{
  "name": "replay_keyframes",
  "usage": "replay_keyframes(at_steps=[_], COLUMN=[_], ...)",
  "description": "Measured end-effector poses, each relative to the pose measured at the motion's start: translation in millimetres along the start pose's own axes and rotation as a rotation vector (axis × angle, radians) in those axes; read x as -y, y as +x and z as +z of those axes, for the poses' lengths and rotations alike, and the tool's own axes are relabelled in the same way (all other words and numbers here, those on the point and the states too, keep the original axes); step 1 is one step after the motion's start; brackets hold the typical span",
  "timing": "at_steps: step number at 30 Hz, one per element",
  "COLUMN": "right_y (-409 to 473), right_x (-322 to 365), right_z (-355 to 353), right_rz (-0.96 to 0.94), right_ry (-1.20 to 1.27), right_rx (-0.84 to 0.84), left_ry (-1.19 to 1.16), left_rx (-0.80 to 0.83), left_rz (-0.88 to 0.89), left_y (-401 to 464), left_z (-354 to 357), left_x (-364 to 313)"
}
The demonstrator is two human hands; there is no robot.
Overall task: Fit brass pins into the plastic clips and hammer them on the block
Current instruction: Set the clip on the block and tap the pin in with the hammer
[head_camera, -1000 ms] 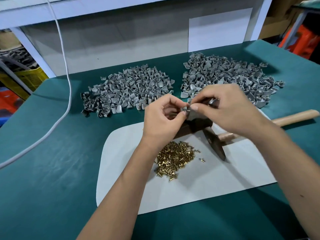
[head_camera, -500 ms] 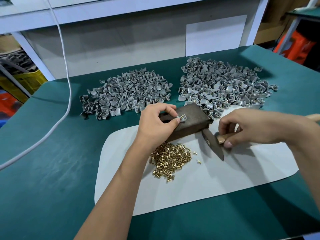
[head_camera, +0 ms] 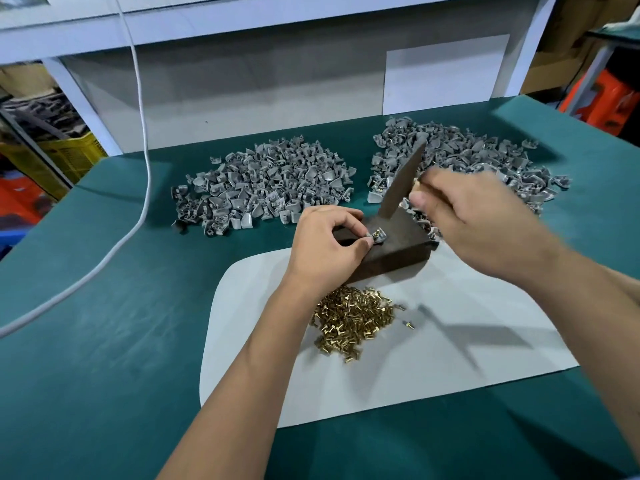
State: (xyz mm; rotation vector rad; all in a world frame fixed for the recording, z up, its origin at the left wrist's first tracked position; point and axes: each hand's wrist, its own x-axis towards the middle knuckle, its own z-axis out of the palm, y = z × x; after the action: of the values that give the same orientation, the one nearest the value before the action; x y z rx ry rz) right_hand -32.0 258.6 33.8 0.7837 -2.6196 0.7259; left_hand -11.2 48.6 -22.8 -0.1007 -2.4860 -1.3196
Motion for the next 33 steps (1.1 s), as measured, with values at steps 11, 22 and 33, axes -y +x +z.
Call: replay_keyframes(at_steps=[11,22,33], right_y=[-1.3,2.8,5.4], right_x=[25.3,23.8,26.1], right_z=[9.7,2.7,1.8], right_rz=[-0.007,0.070,0.115], right_ry=[-0.220,-0.220,-0.182], right_rx=[-0.006,-0.005,-0.056], left_ry=[-0.081,-0.086,-0.077], left_rx=[0.002,-0.003,-0.011], left_rz=[-0.030,-0.073,-0.068], left_y=[0.8,-0.8,-0.4], left_z=[1.0,-0.4,-1.8], left_x=[0.0,-2.8,-3.2])
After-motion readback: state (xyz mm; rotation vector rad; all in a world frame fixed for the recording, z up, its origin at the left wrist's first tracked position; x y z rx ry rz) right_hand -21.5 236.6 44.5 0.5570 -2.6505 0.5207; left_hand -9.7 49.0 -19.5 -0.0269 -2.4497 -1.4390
